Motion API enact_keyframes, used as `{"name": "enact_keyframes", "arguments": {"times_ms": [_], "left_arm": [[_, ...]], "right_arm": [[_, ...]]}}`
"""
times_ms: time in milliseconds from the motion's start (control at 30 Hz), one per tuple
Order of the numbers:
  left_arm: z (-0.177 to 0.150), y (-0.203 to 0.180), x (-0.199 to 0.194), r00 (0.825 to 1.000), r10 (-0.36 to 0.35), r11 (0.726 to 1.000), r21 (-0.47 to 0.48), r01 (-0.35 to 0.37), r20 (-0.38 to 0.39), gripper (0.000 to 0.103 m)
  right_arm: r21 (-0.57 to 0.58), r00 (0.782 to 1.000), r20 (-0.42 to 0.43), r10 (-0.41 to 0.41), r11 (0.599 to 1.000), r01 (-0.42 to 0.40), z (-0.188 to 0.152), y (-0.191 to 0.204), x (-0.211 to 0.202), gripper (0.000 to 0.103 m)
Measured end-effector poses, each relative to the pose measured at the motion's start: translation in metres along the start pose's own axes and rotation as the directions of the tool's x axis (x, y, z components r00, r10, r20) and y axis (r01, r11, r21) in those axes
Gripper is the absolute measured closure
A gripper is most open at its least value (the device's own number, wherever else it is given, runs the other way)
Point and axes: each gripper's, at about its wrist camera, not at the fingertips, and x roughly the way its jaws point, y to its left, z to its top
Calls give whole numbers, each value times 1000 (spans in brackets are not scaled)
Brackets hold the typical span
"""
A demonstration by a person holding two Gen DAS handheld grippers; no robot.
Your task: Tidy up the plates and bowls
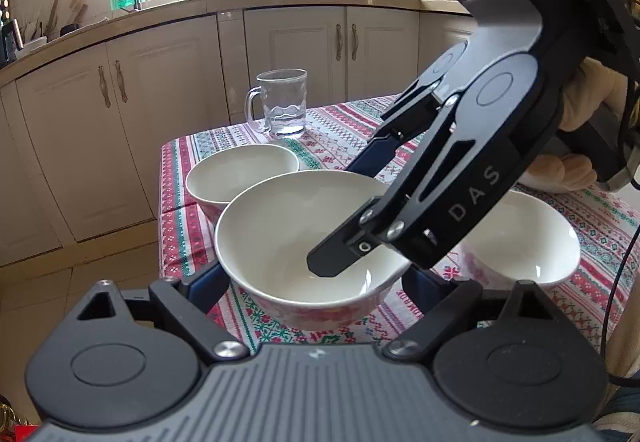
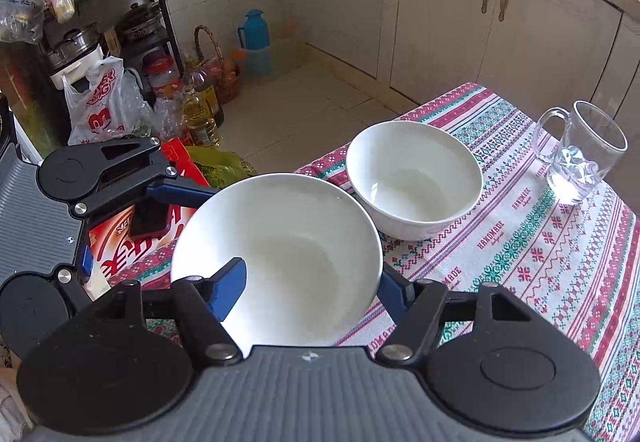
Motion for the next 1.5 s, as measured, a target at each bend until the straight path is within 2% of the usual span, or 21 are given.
{"name": "enact_keyframes", "arguments": {"times_ms": [400,800,1033,1500], "left_arm": [[21,-39,-26,998,-52,998,41,50,27,11],[30,-86,-12,988,-152,987,62,151,14,11],[26,-102,-1,982,-188,980,67,189,-29,11],[24,-109,12,977,-195,976,86,202,-88,11]], "right_arm": [[-15,997,60,-51,999,53,-24,11,-64,28],[57,988,69,-137,989,133,-72,-4,-107,28],[101,988,46,-146,985,141,-95,-12,-111,28],[134,992,22,-125,984,121,-115,-20,-100,28]]}}
